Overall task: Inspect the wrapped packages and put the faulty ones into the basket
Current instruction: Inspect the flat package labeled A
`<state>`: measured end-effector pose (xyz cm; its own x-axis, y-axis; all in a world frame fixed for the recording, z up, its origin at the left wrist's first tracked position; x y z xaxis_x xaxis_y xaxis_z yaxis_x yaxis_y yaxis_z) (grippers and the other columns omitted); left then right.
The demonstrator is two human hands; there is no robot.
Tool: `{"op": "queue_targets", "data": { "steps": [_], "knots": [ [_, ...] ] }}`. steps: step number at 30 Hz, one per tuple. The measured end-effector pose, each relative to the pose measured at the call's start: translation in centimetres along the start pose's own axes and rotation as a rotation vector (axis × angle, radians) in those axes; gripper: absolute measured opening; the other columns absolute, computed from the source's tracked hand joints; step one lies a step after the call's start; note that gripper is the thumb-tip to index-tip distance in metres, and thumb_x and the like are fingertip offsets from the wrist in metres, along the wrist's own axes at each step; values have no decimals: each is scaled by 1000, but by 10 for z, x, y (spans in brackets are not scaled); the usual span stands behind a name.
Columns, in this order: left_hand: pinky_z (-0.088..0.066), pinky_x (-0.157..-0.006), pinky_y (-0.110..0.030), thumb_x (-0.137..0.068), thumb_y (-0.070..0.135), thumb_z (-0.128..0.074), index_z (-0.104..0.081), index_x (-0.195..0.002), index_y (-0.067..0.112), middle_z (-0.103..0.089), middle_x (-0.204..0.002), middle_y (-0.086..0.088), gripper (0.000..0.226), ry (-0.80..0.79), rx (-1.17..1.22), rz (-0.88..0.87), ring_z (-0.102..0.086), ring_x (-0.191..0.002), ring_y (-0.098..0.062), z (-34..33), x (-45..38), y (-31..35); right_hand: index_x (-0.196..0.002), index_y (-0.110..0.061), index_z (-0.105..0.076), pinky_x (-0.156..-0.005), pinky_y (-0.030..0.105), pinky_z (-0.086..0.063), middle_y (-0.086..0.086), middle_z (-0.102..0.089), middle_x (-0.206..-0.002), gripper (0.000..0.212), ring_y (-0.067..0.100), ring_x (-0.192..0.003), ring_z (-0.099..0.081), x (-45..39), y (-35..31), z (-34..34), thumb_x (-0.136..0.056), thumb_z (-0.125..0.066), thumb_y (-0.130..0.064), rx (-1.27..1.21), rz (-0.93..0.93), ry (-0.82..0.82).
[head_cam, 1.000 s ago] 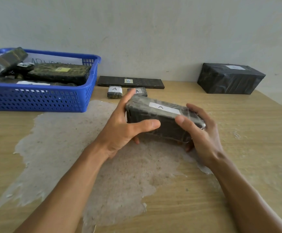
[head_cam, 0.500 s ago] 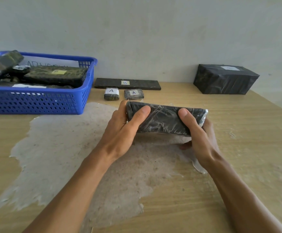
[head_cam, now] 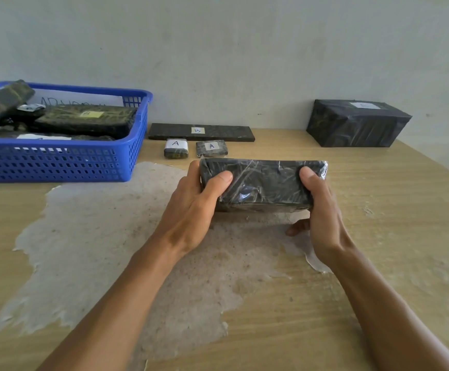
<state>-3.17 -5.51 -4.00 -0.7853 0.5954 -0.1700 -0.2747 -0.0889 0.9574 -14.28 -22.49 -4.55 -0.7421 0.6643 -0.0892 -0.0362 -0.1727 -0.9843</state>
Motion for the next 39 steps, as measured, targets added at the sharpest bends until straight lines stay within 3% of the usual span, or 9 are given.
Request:
{"op": "queue_targets", "data": {
  "steps": [8,14,19,22,24,27,31,34,39],
  "knots": [
    [-48,-88,-35,-90,52,-47,-58,-116,40,-71,-111,16,31,58,25,16,-65,-103,-1,4,-1,-2,-137,-29,-52,-59,33,-54,2,-62,-132,75,23,-117,-59,-1,2,3,-74,-43,-69,-52,19,-133],
    [-40,-74,-21,-97,53,-52,-53,-111,30,-69,-106,12,27,112,-12,28,-60,-88,13,3,3,4,-131,-25,-57,-55,32,-52,7,-61,-133,74,29,-115,-58,-3,5,2,-73,-43,-68,-53,-16,-75],
    [-41,-74,-18,-80,60,-59,-53,-109,31,-68,-104,15,42,101,-58,25,-60,-90,12,1,5,6,-114,-31,-61,-53,32,-51,0,-67,-118,48,27,-113,-61,-1,2,1,-84,-39,-60,-34,-7,-48],
    [-42,-72,-22,-84,52,-64,-55,-107,26,-69,-100,12,36,143,-36,44,-61,-87,9,2,5,5,-130,-37,-53,-61,28,-53,-9,-65,-125,64,14,-115,-62,3,-1,-1,-79,-41,-73,40,47,-99],
    [-45,-74,-23,-84,48,-67,-55,-105,27,-69,-99,11,33,176,-45,32,-62,-87,6,1,5,5,-135,-38,-50,-77,29,-53,-14,-67,-124,71,6,-114,-63,5,-3,-3,-75,-52,-76,74,97,-105],
    [-50,-85,-34,-74,55,-62,-54,-103,33,-69,-98,14,37,212,-77,38,-63,-90,2,-1,6,3,-126,-35,-55,-89,41,-56,-11,-73,-116,65,8,-105,-70,6,-2,-6,-72,-72,-65,88,135,-45],
    [-52,-91,-43,-69,66,-60,-52,-109,36,-67,-104,14,50,183,-128,49,-63,-97,-4,-6,7,2,-117,-30,-56,-88,48,-60,-5,-74,-107,58,13,-97,-73,5,0,-6,-68,-76,-56,72,145,37],
    [-52,-86,-33,-61,73,-67,-50,-112,38,-68,-106,16,64,186,-153,54,-64,-96,-2,-8,8,2,-116,-30,-57,-87,48,-60,-5,-74,-106,55,13,-96,-73,6,-1,-7,-70,-77,-52,61,165,57],
    [-49,-73,-25,-57,66,-72,-53,-108,35,-69,-97,15,62,263,-146,64,-64,-88,1,-7,8,3,-121,-33,-56,-88,39,-58,-12,-74,-108,59,6,-98,-72,8,-1,-8,-70,-77,-57,115,160,18]
  ]
}}
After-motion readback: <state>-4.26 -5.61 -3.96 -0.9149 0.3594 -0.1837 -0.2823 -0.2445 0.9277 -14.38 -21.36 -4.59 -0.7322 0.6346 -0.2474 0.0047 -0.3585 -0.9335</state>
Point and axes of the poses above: each hand's wrist, its own x-axis away from the middle knuckle, its own z-axis out of the back of the hand, y = z × x, the point moved 3 cm from there along -x, towards the middle knuckle
